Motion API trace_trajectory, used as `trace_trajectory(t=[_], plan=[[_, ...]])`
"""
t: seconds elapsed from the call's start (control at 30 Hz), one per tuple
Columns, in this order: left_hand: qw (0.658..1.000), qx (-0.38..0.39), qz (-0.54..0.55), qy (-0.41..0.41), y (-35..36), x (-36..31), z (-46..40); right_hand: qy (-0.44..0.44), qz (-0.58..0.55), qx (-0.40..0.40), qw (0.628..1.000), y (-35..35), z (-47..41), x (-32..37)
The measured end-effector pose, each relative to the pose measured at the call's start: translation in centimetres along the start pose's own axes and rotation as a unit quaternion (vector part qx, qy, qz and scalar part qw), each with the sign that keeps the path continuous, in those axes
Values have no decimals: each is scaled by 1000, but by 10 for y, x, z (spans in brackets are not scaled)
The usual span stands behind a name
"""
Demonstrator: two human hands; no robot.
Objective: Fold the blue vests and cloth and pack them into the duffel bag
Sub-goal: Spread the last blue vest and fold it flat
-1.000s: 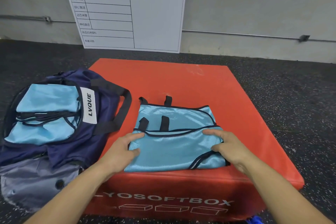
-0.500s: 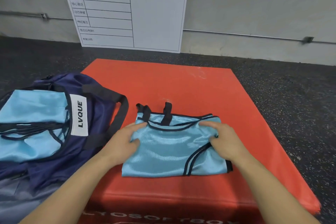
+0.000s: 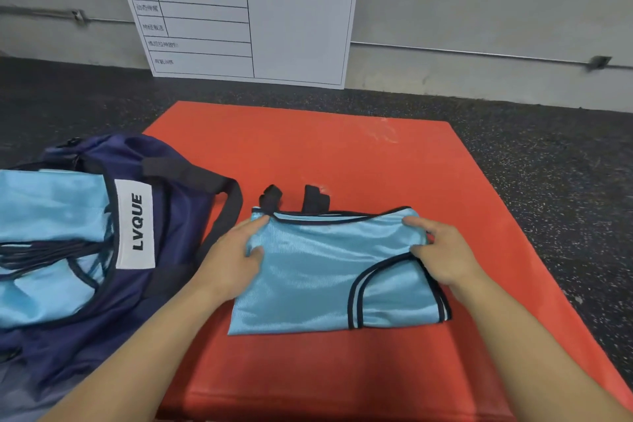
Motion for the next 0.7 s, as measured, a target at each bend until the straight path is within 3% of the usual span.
trace_trajectory(t=[0.17, 0.27, 0.37, 0.43, 0.5, 0.57, 0.7], plan=[[998, 5, -58, 10, 4, -2, 2, 0, 27, -6, 1000, -7, 1, -2], [992, 5, -125, 10, 4, -10, 6, -42, 144, -28, 988, -8, 12, 14], [956, -65, -279, 66, -7, -34, 13, -154, 287, -132, 936, -9, 30, 46], [925, -118, -327, 155, -3, -63, 22, -264, 271, -161, 912, 14, 47, 77], [921, -126, -291, 228, 14, -84, 32, -336, 218, -92, 911, 59, 64, 100], [929, -100, -246, 258, 36, -92, 38, -351, 189, -3, 917, 104, 79, 109], [953, -58, -201, 221, 62, -73, 36, -300, 208, 57, 929, 142, 80, 102]])
Point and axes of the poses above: each hand's wrist, its own z-axis away from the middle knuckle, its own y-axis out of the palm, x = y × z, the point moved 10 cm from there along -z, towards the middle knuckle, and after that the axes turned 8 degrees about -x, right-handed, at the moved point
